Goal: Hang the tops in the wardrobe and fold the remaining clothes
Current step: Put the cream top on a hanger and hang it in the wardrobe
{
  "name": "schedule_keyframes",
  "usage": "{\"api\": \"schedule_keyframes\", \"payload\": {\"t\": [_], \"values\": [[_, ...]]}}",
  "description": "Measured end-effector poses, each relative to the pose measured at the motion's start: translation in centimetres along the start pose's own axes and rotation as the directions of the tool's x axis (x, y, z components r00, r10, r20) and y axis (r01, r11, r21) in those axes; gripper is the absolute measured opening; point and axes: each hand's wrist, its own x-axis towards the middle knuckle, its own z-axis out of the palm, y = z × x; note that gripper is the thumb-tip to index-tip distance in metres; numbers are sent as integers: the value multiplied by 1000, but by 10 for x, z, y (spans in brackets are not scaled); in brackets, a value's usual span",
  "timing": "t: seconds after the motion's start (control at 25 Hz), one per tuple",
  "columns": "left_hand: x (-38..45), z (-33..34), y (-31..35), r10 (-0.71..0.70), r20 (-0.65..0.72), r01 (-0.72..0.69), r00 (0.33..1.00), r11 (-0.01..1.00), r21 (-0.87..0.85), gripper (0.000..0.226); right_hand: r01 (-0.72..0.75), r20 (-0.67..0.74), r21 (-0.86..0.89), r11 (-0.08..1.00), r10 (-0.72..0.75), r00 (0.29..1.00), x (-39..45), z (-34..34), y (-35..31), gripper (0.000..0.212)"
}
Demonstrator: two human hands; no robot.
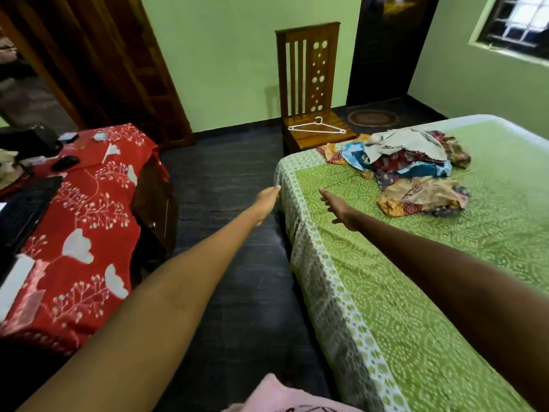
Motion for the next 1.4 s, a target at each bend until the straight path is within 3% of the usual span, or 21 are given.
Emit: {"api": "schedule_keyframes", "payload": {"t": [0.24, 0.44, 0.72, 0.92, 1.08, 1.16, 1.4], "values": [[113, -6, 22, -103, 50, 104, 993, 994, -22, 49, -85, -54, 54, 995, 88, 995, 113, -13, -11, 68], [232, 16, 52, -133, 102, 132, 986, 991, 17, 46, -158, -108, 119, 980, 171, 979, 224, -63, -17, 65], [381, 73, 115, -111, 226, 58, 968, 971, 230, 42, -212, -173, 244, 946, 257, 951, 326, -150, -32, 66], [456, 135, 141, -94, 425, -74, 900, 929, 362, 45, -287, -177, 313, 905, 353, 919, 363, -196, -11, 64], [522, 181, 164, -48, 570, -226, 820, 888, 400, 33, -322, -239, 413, 852, 442, 864, 404, -231, 3, 63], [560, 202, 176, -37, 617, -276, 786, 872, 404, 37, -318, -266, 482, 817, 482, 835, 433, -247, 3, 62], [670, 253, 185, -127, 697, -265, 706, 866, 425, 40, -318, -297, 664, 677, 628, 719, 538, -274, 6, 59]]}}
